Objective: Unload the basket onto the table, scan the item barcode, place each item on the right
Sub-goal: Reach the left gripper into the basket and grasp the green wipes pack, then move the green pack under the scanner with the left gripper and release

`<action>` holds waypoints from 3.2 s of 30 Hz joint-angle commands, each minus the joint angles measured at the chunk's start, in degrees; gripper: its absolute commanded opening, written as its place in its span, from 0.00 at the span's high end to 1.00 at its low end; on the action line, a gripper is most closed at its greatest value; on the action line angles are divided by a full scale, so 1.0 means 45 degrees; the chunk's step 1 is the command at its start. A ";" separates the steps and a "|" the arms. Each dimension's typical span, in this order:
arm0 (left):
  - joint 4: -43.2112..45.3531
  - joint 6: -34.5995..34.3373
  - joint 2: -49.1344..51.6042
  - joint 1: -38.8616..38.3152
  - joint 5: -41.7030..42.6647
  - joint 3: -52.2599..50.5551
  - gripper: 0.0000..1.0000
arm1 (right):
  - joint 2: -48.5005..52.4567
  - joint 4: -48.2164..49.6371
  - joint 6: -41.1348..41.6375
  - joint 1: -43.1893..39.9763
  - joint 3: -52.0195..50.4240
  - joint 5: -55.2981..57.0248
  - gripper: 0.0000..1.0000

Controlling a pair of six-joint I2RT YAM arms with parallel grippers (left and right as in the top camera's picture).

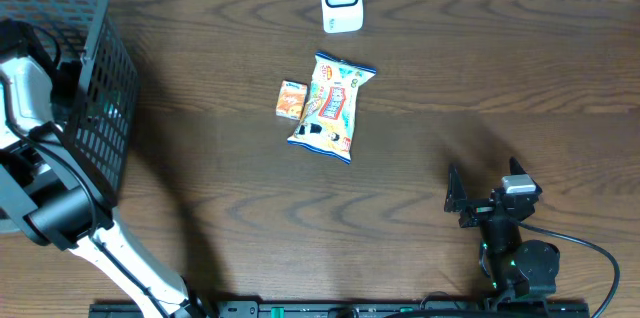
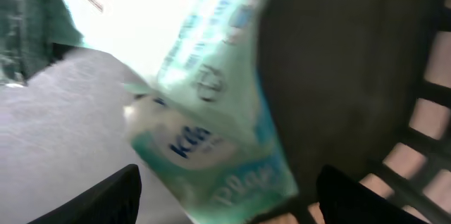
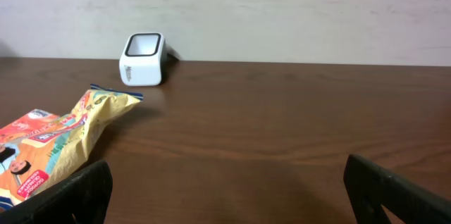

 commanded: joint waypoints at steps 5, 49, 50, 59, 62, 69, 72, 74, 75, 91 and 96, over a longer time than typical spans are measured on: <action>0.0787 0.0321 0.0204 0.0019 -0.0748 -0.1146 0.45 | -0.0068 -0.0053 0.0175 -0.0024 -0.0010 0.0010 0.01; 0.2025 0.9394 -0.8806 -0.8208 0.2390 -0.0685 0.93 | -0.0068 -0.0053 0.0175 -0.0024 -0.0010 0.0010 0.01; 0.1894 0.9394 -0.8437 -0.8524 0.2137 -0.0685 0.93 | -0.0068 -0.0053 0.0175 -0.0024 -0.0010 0.0010 0.01; 0.1535 0.7227 -0.5280 -1.1157 0.2220 -0.0685 0.92 | -0.0068 -0.0053 0.0175 -0.0024 -0.0010 0.0010 0.01; 0.1914 0.7072 -0.4391 -1.2031 0.2215 -0.0685 0.92 | -0.0068 -0.0053 0.0180 -0.0024 -0.0010 0.0010 0.01; 0.2492 0.7072 -0.2458 -1.3576 0.2161 -0.0685 0.92 | -0.0068 -0.0053 0.0175 -0.0024 -0.0010 0.0010 0.01; 0.2492 0.7072 -0.1719 -1.3911 0.2161 -0.0685 0.92 | -0.0068 -0.0053 0.0175 -0.0024 -0.0010 0.0010 0.01; 0.2497 0.7072 -0.1311 -1.4056 0.2166 -0.0685 0.92 | -0.0068 -0.0053 0.0180 -0.0024 -0.0010 0.0010 0.01; 0.2506 0.7072 -0.1088 -1.4129 0.2171 -0.0685 0.92 | -0.0068 -0.0053 0.0180 -0.0024 -0.0010 0.0010 0.01; 0.2871 0.7072 -0.0772 -1.4367 0.2171 -0.0627 0.51 | -0.0068 -0.0053 0.0175 -0.0024 -0.0010 0.0010 0.01; 0.3089 0.7077 -0.2059 -1.3678 0.2171 -0.0544 0.49 | -0.0068 -0.0053 0.0180 -0.0024 -0.0010 0.0010 0.01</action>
